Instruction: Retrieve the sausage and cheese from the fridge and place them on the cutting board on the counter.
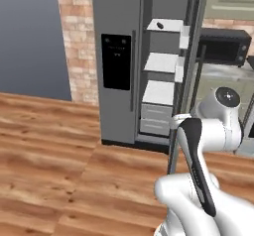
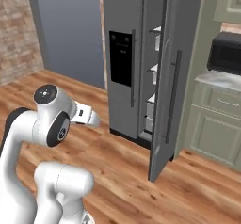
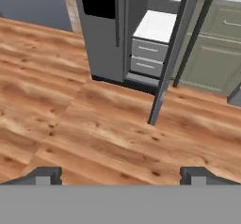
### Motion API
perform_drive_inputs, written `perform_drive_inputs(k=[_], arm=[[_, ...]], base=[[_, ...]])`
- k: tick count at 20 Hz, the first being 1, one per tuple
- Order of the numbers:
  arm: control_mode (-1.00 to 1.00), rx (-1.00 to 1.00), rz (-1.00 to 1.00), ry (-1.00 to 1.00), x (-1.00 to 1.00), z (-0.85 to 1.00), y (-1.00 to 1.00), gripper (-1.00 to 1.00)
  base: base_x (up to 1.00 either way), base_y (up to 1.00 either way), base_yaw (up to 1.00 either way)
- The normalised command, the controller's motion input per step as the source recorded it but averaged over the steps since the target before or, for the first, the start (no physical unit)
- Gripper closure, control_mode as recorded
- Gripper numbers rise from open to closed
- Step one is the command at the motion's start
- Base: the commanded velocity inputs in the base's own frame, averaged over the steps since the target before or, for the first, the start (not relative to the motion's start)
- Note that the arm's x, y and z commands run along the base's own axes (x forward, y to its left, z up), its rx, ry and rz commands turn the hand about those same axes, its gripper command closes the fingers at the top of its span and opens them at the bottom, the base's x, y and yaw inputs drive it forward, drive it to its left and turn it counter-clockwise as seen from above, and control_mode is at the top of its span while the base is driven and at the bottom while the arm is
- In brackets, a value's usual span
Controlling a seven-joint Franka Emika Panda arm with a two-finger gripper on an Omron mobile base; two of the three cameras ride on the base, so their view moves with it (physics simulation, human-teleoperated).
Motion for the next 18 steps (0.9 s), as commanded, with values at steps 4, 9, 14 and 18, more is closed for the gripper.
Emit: perform_drive_inputs(k=[4, 9, 14, 18], arm=[[1.0, 0.0, 0.0, 0.0, 0.0, 0.0, 0.0, -1.0], [1.0, 0.0, 0.0, 0.0, 0.0, 0.0, 0.0, -1.0], [1.0, 0.0, 0.0, 0.0, 0.0, 0.0, 0.0, -1.0], [1.0, 0.0, 0.0, 0.0, 0.0, 0.0, 0.0, -1.0]], base=[[0.68, 0.47, -0.31], [0.66, 0.35, -0.48], [0.66, 0.36, -0.48], [0.63, 0.44, -0.36]])
